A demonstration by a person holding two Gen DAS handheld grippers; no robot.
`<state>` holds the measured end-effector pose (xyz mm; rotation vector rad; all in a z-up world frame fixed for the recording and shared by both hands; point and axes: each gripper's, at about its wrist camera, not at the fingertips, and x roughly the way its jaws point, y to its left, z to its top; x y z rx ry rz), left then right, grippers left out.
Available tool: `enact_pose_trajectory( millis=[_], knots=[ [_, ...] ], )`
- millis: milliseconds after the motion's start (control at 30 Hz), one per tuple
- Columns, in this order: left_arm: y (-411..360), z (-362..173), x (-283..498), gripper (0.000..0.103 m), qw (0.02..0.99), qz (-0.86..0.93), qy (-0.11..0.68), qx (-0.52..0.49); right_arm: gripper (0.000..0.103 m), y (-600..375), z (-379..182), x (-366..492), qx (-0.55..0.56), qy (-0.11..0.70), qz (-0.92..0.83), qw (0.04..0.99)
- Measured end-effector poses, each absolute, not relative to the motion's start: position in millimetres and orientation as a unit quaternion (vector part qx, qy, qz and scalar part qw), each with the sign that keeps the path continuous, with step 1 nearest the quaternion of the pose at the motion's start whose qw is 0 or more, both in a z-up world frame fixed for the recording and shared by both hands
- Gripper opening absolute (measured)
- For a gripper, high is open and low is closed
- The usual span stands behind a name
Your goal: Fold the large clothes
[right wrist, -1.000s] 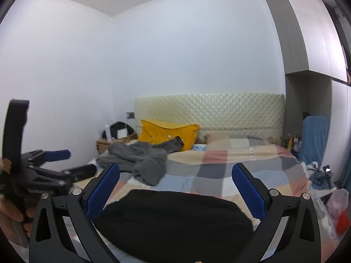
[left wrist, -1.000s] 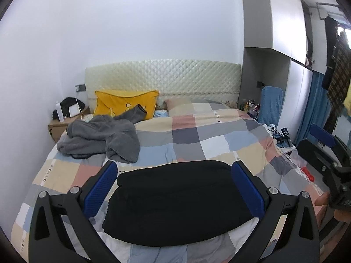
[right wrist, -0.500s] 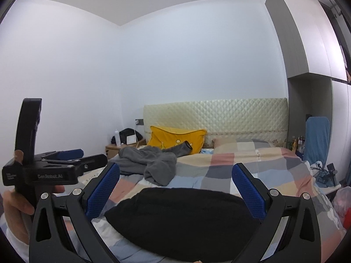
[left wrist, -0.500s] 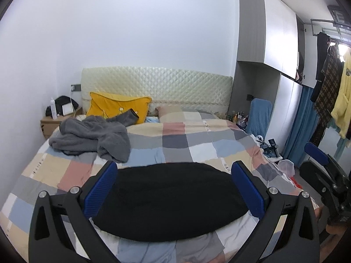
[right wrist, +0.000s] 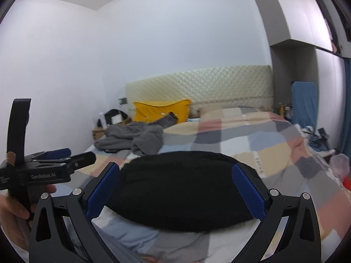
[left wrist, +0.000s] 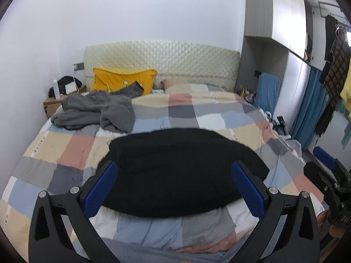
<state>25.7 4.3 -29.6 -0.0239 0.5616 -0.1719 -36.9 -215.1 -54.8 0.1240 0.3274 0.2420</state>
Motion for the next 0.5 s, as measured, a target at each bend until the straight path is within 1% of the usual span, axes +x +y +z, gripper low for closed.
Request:
enact_pose_trajectory(
  millis=[200, 500],
  knots=[
    [0, -48, 20, 0.103, 0.951, -0.086, 0.295, -0.016, 0.103, -218, -69, -43, 0.059, 0.176, 0.103, 0.977],
    [11, -58, 8, 0.103, 0.95, -0.065, 0.302, -0.038, 0.103, -215, -85, -47, 0.046, 0.185, 0.09, 0.977]
  ],
)
